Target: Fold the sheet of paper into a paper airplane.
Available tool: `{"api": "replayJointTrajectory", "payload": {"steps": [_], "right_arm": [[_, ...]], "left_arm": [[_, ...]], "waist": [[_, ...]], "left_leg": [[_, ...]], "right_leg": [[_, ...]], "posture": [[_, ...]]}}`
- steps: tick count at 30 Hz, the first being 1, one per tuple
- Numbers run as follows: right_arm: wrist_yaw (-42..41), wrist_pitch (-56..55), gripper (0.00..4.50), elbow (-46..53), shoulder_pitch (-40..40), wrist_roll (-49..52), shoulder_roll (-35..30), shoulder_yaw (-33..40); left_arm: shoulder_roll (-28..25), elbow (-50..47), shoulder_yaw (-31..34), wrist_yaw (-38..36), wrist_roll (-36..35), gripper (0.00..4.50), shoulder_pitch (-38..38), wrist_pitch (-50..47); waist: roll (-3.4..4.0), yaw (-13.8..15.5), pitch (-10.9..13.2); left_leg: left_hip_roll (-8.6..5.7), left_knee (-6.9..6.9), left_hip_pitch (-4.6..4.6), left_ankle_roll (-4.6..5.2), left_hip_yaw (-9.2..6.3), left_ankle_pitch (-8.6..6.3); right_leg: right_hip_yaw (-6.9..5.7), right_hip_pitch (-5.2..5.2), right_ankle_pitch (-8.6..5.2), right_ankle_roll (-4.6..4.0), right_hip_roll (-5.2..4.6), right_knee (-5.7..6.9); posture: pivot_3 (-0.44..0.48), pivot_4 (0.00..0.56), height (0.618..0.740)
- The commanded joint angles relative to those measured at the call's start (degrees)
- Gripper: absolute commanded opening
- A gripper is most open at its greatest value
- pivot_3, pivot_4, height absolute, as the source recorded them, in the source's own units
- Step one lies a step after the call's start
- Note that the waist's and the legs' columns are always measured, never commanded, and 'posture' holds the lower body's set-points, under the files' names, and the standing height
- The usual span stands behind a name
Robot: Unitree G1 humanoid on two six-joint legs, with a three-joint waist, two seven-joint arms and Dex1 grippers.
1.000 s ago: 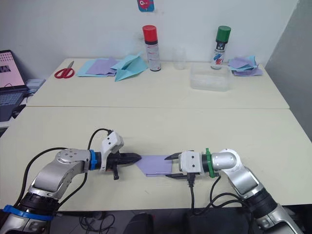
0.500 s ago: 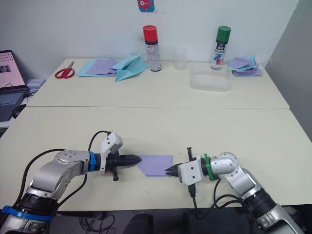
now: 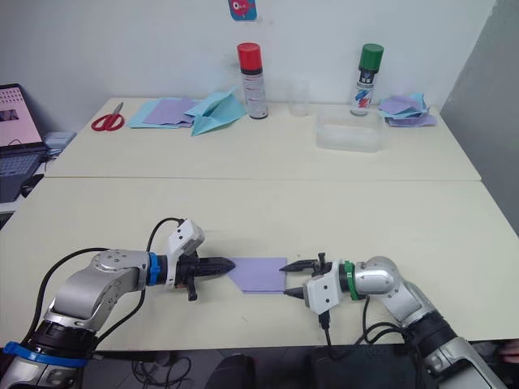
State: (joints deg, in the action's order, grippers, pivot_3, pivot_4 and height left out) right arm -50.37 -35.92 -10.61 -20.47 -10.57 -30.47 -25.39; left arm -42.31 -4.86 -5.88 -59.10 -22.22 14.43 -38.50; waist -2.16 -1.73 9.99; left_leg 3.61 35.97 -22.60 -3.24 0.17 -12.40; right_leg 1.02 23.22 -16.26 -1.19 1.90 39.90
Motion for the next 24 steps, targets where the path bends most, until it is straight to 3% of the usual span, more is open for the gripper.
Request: {"api": "replayJointTrajectory", "payload": {"steps": [1, 13, 20, 24], "right_arm": [[1.7, -0.2, 2.31, 0.1, -1.4, 0.1, 2.3, 0.0], [2.2, 1.5, 2.31, -0.7, -3.0, -0.1, 7.8, -1.6], [3.0, 1.9, 2.31, -6.4, -5.1, -3.1, 10.6, -3.7], [1.7, 2.6, 1.44, -7.3, -5.4, -1.5, 10.9, -3.5]], "left_arm": [[0.3, 1.1, -2.0, -0.1, 0.6, 0.00, -0.6, -1.7], [0.1, 1.3, -1.9, -0.3, 0.7, 0.00, -0.3, -1.6], [1.1, 0.7, -0.6, -0.4, -1.3, 0.00, 0.3, -2.9], [0.0, 0.7, 0.6, -2.1, -2.7, 0.00, 1.6, -3.8]], "waist": [[0.00, 0.0, 0.0], [0.00, 0.1, 0.0], [0.01, 0.1, 0.0], [0.00, 0.1, 0.0]], "left_leg": [[0.00, 0.00, 0.01, 0.00, 0.00, 0.00], [-0.01, 0.01, 0.00, 0.00, -0.02, 0.00], [-0.02, 0.01, 0.01, 0.00, -0.01, 0.00], [-0.02, 0.03, -0.01, 0.00, -0.02, 0.00]], "right_leg": [[0.00, 0.00, 0.00, 0.00, 0.00, 0.01], [-0.01, -0.01, 0.00, 0.00, -0.02, 0.03], [0.00, -0.02, 0.00, 0.00, -0.02, 0.05], [-0.01, -0.02, 0.00, 0.00, -0.02, 0.04]], "posture": [[0.000, 0.150, 0.740], [0.000, 0.150, 0.740], [0.000, 0.150, 0.740], [0.000, 0.150, 0.740]]}}
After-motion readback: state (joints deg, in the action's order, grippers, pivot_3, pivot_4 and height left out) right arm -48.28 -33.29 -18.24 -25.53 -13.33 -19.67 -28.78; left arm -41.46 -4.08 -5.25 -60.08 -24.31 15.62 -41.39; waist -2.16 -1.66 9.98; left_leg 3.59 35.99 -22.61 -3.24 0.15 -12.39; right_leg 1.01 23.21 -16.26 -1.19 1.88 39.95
